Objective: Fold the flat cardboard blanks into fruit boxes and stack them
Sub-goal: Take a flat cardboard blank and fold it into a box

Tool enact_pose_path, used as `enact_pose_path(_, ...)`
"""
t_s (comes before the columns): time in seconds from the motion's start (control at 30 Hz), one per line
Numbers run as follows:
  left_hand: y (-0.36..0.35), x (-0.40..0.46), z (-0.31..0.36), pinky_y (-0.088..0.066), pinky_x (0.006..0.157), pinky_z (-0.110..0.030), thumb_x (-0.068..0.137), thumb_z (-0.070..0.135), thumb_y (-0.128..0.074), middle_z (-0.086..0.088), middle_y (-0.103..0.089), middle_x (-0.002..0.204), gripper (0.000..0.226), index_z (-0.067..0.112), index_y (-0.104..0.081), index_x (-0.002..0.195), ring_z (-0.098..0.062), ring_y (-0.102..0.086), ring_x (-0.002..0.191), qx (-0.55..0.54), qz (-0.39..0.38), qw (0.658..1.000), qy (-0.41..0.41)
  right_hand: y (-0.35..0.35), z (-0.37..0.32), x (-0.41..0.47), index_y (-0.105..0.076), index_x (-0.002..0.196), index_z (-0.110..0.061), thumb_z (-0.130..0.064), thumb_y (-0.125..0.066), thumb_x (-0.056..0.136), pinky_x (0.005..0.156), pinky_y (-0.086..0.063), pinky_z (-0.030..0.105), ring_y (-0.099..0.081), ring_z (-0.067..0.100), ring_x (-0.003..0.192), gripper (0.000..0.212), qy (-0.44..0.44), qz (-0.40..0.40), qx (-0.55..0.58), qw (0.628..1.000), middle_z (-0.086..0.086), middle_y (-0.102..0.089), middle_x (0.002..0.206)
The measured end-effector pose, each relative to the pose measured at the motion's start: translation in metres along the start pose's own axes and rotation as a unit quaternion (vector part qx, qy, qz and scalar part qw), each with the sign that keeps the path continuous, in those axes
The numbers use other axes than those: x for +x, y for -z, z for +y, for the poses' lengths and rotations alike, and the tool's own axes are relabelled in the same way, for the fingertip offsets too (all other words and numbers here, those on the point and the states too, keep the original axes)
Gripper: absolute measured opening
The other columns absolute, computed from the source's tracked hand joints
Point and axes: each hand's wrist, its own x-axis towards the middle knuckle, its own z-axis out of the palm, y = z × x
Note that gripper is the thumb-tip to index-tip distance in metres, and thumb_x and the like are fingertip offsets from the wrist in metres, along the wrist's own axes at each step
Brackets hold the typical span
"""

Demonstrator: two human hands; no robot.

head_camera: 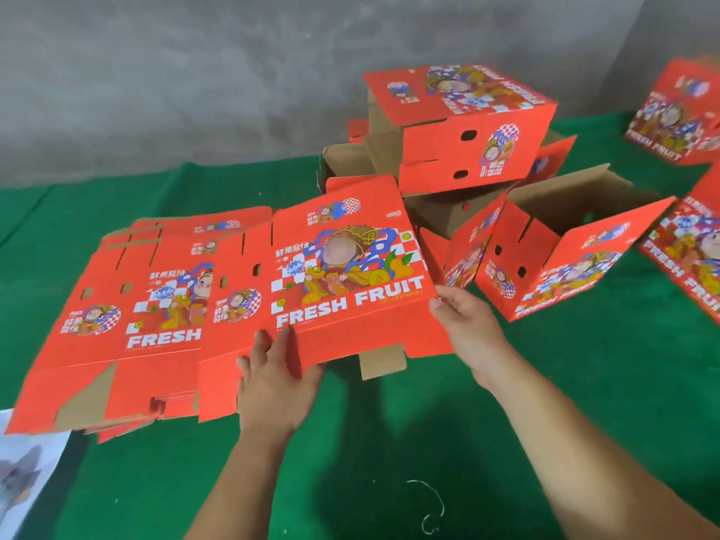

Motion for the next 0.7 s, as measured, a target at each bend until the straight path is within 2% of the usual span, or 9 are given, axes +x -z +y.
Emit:
enact_pose_path(0.1, -0.007, -0.003, 0.02, -0.042, 0.111, -0.052, 0.09, 0.047, -0.052, 0.0, -0.031, 0.166, 0.067, 0.035, -0.042, 0.154, -0.03, -0.033, 0.15, -0.001, -0.002, 1.0, -0.03, 0.014, 0.005, 0.007, -0.059, 0.135, -0.031, -0.018, -0.059, 0.104, 0.07, -0.057, 0.018, -0.072, 0.007, 0.098, 0.033, -0.006, -0.027, 0.021, 0.999, -0.003, -0.073, 0.116)
enact_pose_path(0.2, -0.017, -0.011, 0.036, -0.043, 0.11, -0.05, 0.098, 0.036, -0.055, 0.0, -0.041, 0.161, 0.055, 0.032, -0.047, 0.152, -0.026, -0.035, 0.15, -0.016, 0.031, 0.999, -0.023, 0.023, 0.009, 0.011, -0.053, 0.141, -0.033, -0.016, -0.063, 0.101, 0.069, -0.061, 0.03, -0.072, 0.013, 0.102, 0.045, -0.022, -0.029, 0.096, 0.995, -0.002, -0.069, 0.123)
enact_pose_path(0.3, -0.023, -0.02, 0.053, -0.045, 0.106, -0.049, 0.098, 0.033, -0.056, -0.003, -0.047, 0.155, 0.05, 0.031, -0.052, 0.148, -0.03, -0.043, 0.143, -0.033, 0.049, 0.998, -0.031, 0.03, 0.014, 0.012, -0.059, 0.133, -0.04, -0.017, -0.064, 0.1, 0.076, -0.061, 0.035, -0.071, 0.023, 0.112, 0.041, -0.031, -0.033, 0.197, 0.979, -0.004, -0.069, 0.129)
enact_pose_path(0.4, -0.023, -0.018, 0.065, -0.051, 0.099, -0.047, 0.094, 0.024, -0.05, -0.006, -0.056, 0.147, 0.049, 0.038, -0.055, 0.141, -0.034, -0.058, 0.123, -0.035, 0.027, 0.999, -0.021, 0.033, 0.014, 0.011, -0.062, 0.129, -0.048, -0.016, -0.067, 0.098, 0.091, -0.058, 0.039, -0.071, 0.018, 0.112, 0.045, -0.015, -0.088, 0.19, 0.978, -0.007, -0.073, 0.121)
enact_pose_path(0.43, -0.023, -0.016, 0.067, -0.054, 0.093, -0.045, 0.092, 0.023, -0.05, -0.004, -0.063, 0.137, 0.047, 0.041, -0.057, 0.134, -0.033, -0.063, 0.113, -0.04, 0.02, 0.999, -0.013, 0.032, 0.013, 0.012, -0.056, 0.137, -0.047, -0.014, -0.067, 0.098, 0.096, -0.057, 0.039, -0.07, 0.015, 0.114, 0.052, -0.006, -0.102, 0.179, 0.978, -0.008, -0.071, 0.124)
enact_pose_path(0.5, -0.021, -0.011, 0.073, -0.056, 0.084, -0.039, 0.089, 0.022, -0.052, 0.005, -0.071, 0.118, 0.044, 0.044, -0.059, 0.126, -0.027, -0.069, 0.095, -0.046, 0.005, 0.999, 0.017, 0.033, 0.012, 0.016, -0.032, 0.155, -0.044, -0.009, -0.065, 0.099, 0.107, -0.051, 0.042, -0.066, 0.014, 0.121, 0.074, -0.004, -0.111, 0.179, 0.978, -0.008, -0.065, 0.137)
enact_pose_path(0.57, -0.02, -0.007, 0.078, -0.053, 0.072, -0.03, 0.087, 0.023, -0.055, 0.016, -0.072, 0.101, 0.044, 0.044, -0.063, 0.125, -0.018, -0.069, 0.081, -0.055, -0.013, 0.997, 0.047, 0.034, 0.012, 0.019, -0.011, 0.161, -0.044, -0.007, -0.064, 0.099, 0.114, -0.044, 0.045, -0.063, 0.015, 0.127, 0.091, -0.008, -0.114, 0.207, 0.972, -0.004, -0.061, 0.144)
enact_pose_path(0.63, -0.019, -0.003, 0.086, -0.045, 0.063, -0.027, 0.081, 0.026, -0.057, 0.022, -0.068, 0.09, 0.048, 0.042, -0.068, 0.124, -0.012, -0.062, 0.069, -0.108, -0.028, 0.991, 0.076, 0.034, 0.014, 0.02, -0.005, 0.16, -0.049, -0.012, -0.07, 0.093, 0.116, -0.041, 0.046, -0.062, 0.013, 0.128, 0.1, 0.002, -0.11, 0.208, 0.972, -0.003, -0.064, 0.14)
enact_pose_path(0.7, -0.019, 0.001, 0.095, -0.043, 0.06, -0.026, 0.076, 0.021, -0.06, 0.015, -0.07, 0.087, 0.05, 0.035, -0.073, 0.123, -0.015, -0.055, 0.062, -0.197, -0.034, 0.975, 0.102, 0.031, 0.016, 0.017, -0.006, 0.158, -0.053, -0.02, -0.075, 0.082, 0.109, -0.043, 0.036, -0.061, 0.003, 0.125, 0.107, 0.022, -0.106, 0.174, 0.979, -0.003, -0.064, 0.138)
